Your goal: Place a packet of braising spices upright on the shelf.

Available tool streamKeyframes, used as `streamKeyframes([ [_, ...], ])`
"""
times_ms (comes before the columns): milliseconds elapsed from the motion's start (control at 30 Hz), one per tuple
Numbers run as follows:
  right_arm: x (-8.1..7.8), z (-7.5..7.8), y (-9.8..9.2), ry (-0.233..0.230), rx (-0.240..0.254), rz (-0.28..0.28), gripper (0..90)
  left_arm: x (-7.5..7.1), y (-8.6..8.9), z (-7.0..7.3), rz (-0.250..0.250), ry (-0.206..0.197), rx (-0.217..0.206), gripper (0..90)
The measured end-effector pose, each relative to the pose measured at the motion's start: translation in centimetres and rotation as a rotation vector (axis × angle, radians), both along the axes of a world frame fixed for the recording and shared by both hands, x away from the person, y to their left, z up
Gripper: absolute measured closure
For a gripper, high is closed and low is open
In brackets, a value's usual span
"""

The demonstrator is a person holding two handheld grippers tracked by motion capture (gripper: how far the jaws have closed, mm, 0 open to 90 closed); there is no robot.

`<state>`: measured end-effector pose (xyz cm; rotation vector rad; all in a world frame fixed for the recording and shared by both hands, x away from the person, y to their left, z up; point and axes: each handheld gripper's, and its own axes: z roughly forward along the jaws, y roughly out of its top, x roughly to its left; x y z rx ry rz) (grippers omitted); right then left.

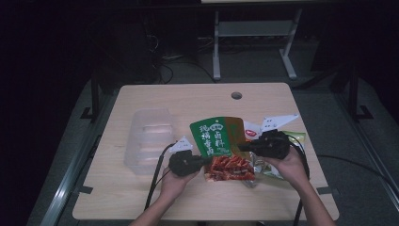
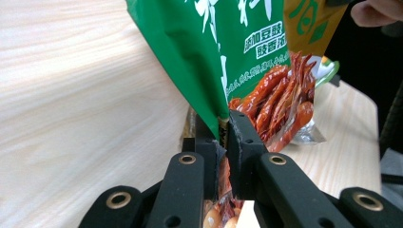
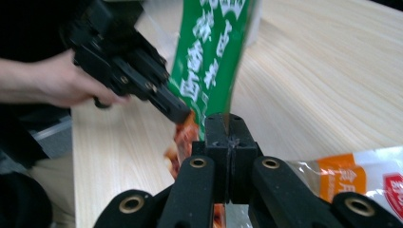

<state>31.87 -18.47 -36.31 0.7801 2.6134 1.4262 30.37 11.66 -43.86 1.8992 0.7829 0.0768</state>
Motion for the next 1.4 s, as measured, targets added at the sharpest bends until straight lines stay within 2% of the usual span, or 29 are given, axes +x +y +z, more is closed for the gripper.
streamKeyframes([
  [67, 0.1, -0.5, 0.6, 0.029, -0.022, 0.007, 84.1, -0.2, 0.0, 0.2, -0.008, -0.01, 0.019, 83.9],
  [133, 0.2, -0.6, 0.8, 0.029, -0.03, 0.015, 83.4, -0.4, -0.3, 0.4, -0.01, -0.022, 0.032, 83.9],
  [200, 0.2, -0.8, 1.6, 0.029, -0.069, 0.018, 81.0, -0.6, -0.4, 0.5, -0.015, -0.037, 0.048, 83.9],
  [267, 0.3, -1.0, 1.8, 0.036, -0.077, 0.015, 78.7, -0.6, -0.4, 0.5, -0.016, -0.04, 0.055, 83.9],
  [367, 0.5, -1.1, 1.9, 0.053, -0.081, 0.015, 80.2, -0.7, -0.4, 0.5, -0.02, -0.044, 0.069, 83.7],
  [500, 0.6, -1.2, 1.9, 0.069, -0.08, 0.011, 88.3, -0.8, -0.3, 0.6, -0.023, -0.054, 0.074, 82.4],
  [600, 0.6, -1.1, 1.8, 0.079, -0.068, 0.008, 89.2, -1.0, -0.2, 0.7, -0.014, -0.056, 0.069, 78.5],
  [667, 0.5, -1.0, 1.6, 0.092, -0.039, 0.009, 89.5, -1.1, -0.1, 0.8, -0.009, -0.059, 0.077, 70.6],
  [767, 0.2, -0.7, 1.6, 0.09, -0.018, 0.013, 89.7, -1.5, 0.1, 0.9, 0.003, -0.063, 0.076, 65.6],
  [867, -0.5, -0.1, 1.7, 0.07, 0.005, 0.014, 89.7, -1.9, 0.3, 1.1, 0.018, -0.064, 0.066, 59.5],
  [1033, -1.3, 0.7, 2.0, 0.03, 0.017, 0.006, 89.8, -2.4, 0.9, 1.3, 0.016, -0.088, 0.088, 54.4],
  [1067, -1.5, 1.0, 2.1, 0.018, 0.018, 0.002, 89.9, -2.6, 0.9, 1.3, 0.019, -0.083, 0.085, 52.6],
  [1233, -1.7, 1.5, 2.1, 0.013, 0.043, -0.009, 89.9, -3.3, 1.4, 1.4, 0.025, -0.093, 0.076, 48.6],
  [1400, -1.7, 2.3, 2.1, -0.002, 0.063, -0.021, 89.8, -3.8, 1.9, 1.0, 0.031, -0.103, 0.089, 45.8],
])
